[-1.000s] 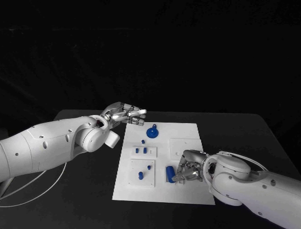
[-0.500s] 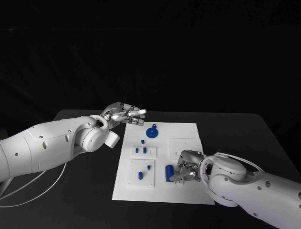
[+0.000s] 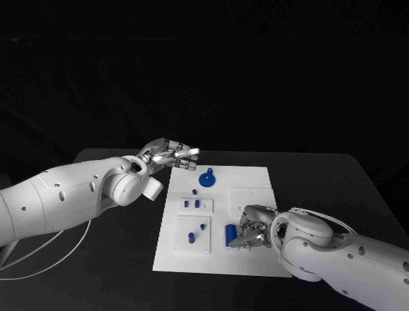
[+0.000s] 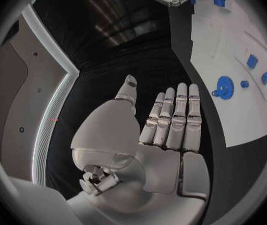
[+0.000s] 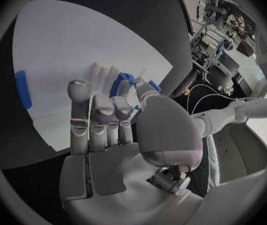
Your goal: Assemble the parts on the task board
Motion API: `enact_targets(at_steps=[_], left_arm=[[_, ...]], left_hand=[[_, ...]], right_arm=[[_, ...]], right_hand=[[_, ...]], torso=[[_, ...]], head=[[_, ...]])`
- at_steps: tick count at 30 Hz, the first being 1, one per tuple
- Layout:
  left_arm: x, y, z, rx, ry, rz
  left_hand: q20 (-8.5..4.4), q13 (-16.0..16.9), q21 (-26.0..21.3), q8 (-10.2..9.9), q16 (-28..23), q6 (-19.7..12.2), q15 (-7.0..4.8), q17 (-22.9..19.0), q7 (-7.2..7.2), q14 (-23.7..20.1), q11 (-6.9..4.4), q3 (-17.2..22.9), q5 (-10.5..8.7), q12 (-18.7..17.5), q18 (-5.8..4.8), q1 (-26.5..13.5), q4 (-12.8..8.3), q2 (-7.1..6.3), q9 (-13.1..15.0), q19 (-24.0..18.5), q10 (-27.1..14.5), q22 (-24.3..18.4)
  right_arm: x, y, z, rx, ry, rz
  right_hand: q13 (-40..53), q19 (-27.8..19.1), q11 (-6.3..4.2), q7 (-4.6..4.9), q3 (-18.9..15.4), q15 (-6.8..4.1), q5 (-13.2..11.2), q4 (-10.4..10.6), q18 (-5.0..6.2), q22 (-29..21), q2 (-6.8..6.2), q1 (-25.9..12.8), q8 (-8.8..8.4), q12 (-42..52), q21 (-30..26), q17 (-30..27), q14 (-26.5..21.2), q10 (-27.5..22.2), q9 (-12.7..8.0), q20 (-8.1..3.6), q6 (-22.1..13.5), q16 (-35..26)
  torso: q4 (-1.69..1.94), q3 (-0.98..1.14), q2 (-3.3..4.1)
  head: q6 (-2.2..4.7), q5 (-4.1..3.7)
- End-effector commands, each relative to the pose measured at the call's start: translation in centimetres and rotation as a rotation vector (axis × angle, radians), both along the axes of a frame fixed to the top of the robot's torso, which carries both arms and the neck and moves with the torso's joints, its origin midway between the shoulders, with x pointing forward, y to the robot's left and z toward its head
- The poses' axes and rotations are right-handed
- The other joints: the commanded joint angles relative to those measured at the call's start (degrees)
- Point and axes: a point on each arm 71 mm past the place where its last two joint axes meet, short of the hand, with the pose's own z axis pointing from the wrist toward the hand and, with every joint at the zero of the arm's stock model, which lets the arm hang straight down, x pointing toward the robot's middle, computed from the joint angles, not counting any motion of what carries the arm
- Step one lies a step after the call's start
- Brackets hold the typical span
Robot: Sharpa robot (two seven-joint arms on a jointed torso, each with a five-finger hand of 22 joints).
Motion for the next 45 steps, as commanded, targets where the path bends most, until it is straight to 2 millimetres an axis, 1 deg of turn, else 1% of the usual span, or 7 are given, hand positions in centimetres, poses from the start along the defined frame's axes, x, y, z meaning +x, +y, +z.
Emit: enact_targets(at_steps=[1,22,31,33,36,38,45], left_arm=[[0.0,-0.3,0.1,-0.005,-0.003,-0.018],[0.0,-0.3,0.1,-0.005,-0.003,-0.019],[0.0,-0.3,0.1,-0.004,-0.002,-0.018],[0.0,-0.2,0.1,-0.004,-0.003,-0.017],[0.0,-0.2,0.1,-0.004,-0.004,-0.016],[0.0,-0.2,0.1,-0.005,-0.006,-0.014],[-0.1,-0.1,0.3,-0.009,-0.022,-0.004]], left_hand=[[0.13,0.1,0.1,0.4,-0.2,0.0,-0.03,0.1,0.42,-0.4,-0.05,-0.2,0.09,-0.1,0.99,-0.1,0.2,0.39,0.0,-0.3,-0.5,0.1],[0.14,0.1,0.1,0.4,-0.2,0.0,-0.02,0.1,0.44,-0.5,-0.05,-0.3,0.06,-0.1,0.99,-0.3,0.3,0.45,0.0,-0.3,-0.5,0.0],[0.15,0.1,0.1,0.4,-0.2,0.0,0.0,0.1,0.44,-0.5,-0.03,-0.3,0.07,-0.1,0.98,-0.2,0.3,0.46,0.0,-0.4,-0.5,0.0],[0.15,0.1,0.1,0.4,-0.2,0.0,0.0,0.1,0.44,-0.5,-0.03,-0.3,0.07,-0.1,0.98,-0.2,0.3,0.46,0.0,-0.4,-0.5,0.0],[0.15,0.1,0.1,0.4,-0.2,0.0,0.0,0.1,0.44,-0.5,-0.03,-0.3,0.07,-0.1,0.98,-0.2,0.3,0.46,0.0,-0.4,-0.5,0.0],[0.15,0.1,0.1,0.4,-0.2,0.0,0.0,0.1,0.44,-0.5,-0.03,-0.3,0.07,-0.1,0.98,-0.2,0.3,0.46,0.0,-0.4,-0.5,0.0],[0.1,0.1,0.1,0.4,-0.1,0.1,-0.1,0.1,0.4,-0.2,-0.02,-0.3,0.07,-0.1,0.98,0.0,0.1,0.32,0.0,-0.3,-0.2,0.1]], right_arm=[[-0.1,0.1,-0.1,-0.02,-0.009,0.025],[0.4,-0.4,-0.1,-0.035,-0.06,-0.022],[0.3,-1.0,-0.5,0.017,0.023,-0.025],[0.3,-1.4,-0.5,0.037,0.032,-0.038],[0.5,-2.3,-0.5,0.069,0.047,-0.069],[0.7,-3.2,-0.3,0.098,0.059,-0.1],[2.5,-7.8,1.4,0.171,0.099,-0.223]], right_hand=[[0.1,2.6,-0.01,-0.14,-0.1,-0.3,-0.1,0.2,-0.63,0.0,-0.23,0.1,-0.16,0.2,0.2,-0.1,-0.1,0.4,0.1,-0.39,0.4,0.2],[0.8,2.7,-0.19,-0.41,6.8,-0.43,-4.5,-1.7,-0.65,-0.4,4.72,-5.1,-0.13,1.2,0.8,-0.6,-0.1,1.2,1.5,-0.51,0.3,0.3],[0.5,2.6,0.06,0.0,5.2,-0.37,-3.2,1.9,-0.59,-0.6,0.55,-6.4,-0.27,0.5,0.5,-1.0,-0.3,0.6,0.6,-0.53,-0.4,0.2],[0.6,2.6,0.46,0.61,4.5,-0.17,-4.5,4.5,-0.42,-0.5,-0.21,-5.7,-0.19,0.7,0.5,-0.9,-0.2,0.5,-3.5,-0.34,-1.6,0.3],[0.9,2.6,1.32,2.25,0.7,0.42,-5.0,8.3,0.37,-0.3,-0.73,-3.8,-0.34,1.2,0.6,-0.7,-0.3,0.4,-20.5,0.35,-3.0,0.5],[1.0,2.6,1.86,3.25,0.6,0.75,-4.9,7.8,0.64,-0.3,-0.61,-3.7,-0.29,1.3,0.6,-0.7,-0.3,0.3,-26.3,0.59,-5.4,0.4],[1.2,2.6,2.42,4.25,0.5,1.22,-4.5,3.5,1.07,-0.1,0.68,-2.5,-0.16,1.9,0.6,-0.5,-0.3,0.2,-35.8,1.06,-6.6,0.6]], torso=[[-0.02,0.03,0.02],[0.0,0.01,0.01],[0.01,-0.01,0.01],[-0.01,-0.01,0.01],[0.0,0.05,-0.01],[-0.04,0.04,-0.03],[-0.13,0.06,-0.03]], head=[[0.07,-0.02],[0.12,-0.15],[0.21,-0.24],[0.27,-0.37],[0.38,-0.57],[0.52,-0.81],[0.91,-1.38]])
